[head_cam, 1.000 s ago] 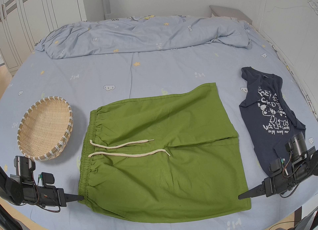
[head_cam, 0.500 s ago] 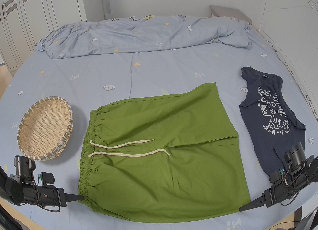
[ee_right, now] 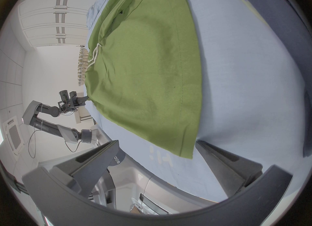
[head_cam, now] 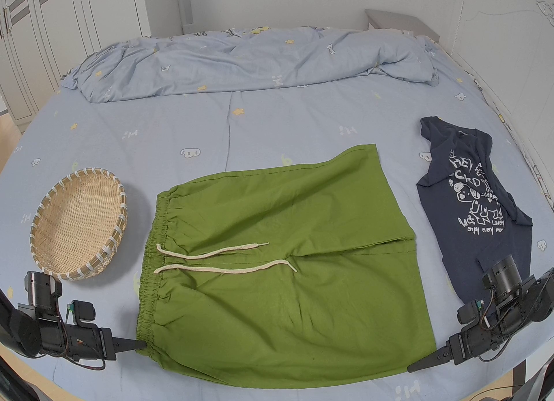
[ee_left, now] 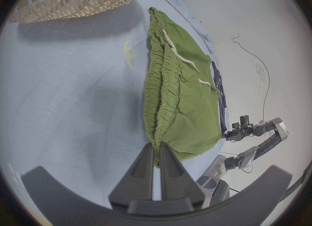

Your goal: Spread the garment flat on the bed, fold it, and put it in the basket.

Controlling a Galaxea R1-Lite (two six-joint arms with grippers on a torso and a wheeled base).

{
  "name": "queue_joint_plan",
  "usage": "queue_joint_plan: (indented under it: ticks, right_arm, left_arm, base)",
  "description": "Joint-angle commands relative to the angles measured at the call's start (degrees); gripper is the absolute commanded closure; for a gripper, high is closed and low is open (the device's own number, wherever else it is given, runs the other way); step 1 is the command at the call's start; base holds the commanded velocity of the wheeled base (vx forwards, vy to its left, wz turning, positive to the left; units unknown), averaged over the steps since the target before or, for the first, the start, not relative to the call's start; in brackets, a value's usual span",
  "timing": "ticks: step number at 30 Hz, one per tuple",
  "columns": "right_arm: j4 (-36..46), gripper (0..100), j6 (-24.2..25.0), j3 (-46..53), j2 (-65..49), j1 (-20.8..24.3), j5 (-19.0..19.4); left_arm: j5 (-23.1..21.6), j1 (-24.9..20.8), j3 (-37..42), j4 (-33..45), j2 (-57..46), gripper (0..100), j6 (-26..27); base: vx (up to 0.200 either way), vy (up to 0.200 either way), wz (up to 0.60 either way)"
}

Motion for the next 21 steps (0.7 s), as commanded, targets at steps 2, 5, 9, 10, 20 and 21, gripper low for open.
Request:
queue_joint_plan:
  ticks: [2,5,9,10,20,21]
  right_arm:
    - [-0.7,0,0.2,-0.1,1.6,-0.1,1.9]
    - [-2.7,0,0.3,0.1,1.9,0.0,2.3]
    - [-4.3,0,0.4,0.4,2.3,-0.3,2.3]
    - [-4.3,0,0.4,0.4,2.3,-0.3,2.4]
    - [-4.4,100,-0.1,1.1,5.4,-3.1,2.8]
    - [-4.4,100,-0.1,1.1,5.4,-3.3,2.8]
  left_arm:
    - [0.1,0.0,0.0,0.0,0.0,100,0.0]
    - [0.1,0.0,0.1,0.0,-0.1,100,0.0]
    - [0.1,0.0,0.0,0.0,-0.1,100,0.0]
    - [0.1,0.1,-0.1,0.0,0.0,100,0.0]
    - [0.1,0.1,0.1,0.0,-1.4,100,0.1]
    - [0.1,0.1,0.1,0.0,-1.5,100,0.1]
  base:
    - [0.000,0.000,0.00]
    - [0.000,0.000,0.00]
    - [0.000,0.000,0.00]
    - [0.000,0.000,0.00]
    - [0.000,0.000,0.00]
    - [0.000,0.000,0.00]
